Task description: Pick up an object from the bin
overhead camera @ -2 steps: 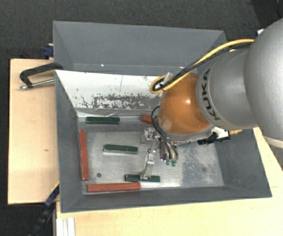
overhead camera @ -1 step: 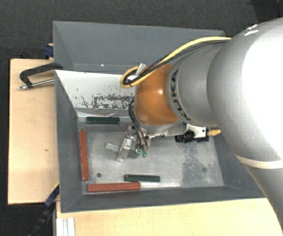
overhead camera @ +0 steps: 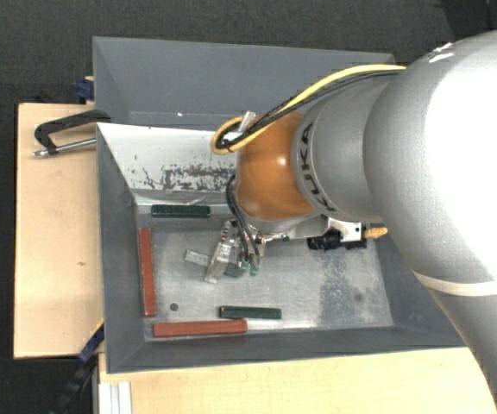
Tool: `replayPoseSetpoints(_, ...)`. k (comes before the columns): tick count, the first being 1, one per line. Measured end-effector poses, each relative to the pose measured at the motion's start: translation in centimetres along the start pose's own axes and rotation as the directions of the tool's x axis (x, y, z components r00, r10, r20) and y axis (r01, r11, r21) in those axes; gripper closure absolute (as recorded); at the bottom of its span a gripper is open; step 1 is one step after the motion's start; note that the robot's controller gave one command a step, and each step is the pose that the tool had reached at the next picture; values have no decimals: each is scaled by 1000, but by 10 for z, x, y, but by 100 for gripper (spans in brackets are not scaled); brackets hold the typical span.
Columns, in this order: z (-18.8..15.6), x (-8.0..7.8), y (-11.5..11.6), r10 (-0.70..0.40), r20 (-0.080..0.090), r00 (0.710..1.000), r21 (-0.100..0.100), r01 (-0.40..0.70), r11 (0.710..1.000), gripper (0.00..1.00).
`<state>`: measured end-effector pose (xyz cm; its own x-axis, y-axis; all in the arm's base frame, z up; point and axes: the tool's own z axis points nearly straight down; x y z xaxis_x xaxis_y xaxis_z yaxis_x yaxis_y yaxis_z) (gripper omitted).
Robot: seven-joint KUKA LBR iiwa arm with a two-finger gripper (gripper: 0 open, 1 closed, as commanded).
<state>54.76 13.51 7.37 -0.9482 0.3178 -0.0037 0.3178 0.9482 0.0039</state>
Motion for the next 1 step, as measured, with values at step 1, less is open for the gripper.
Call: replayPoseSetpoints(1,-150,-26,6,-15,2,1000,0,15,1000,100)
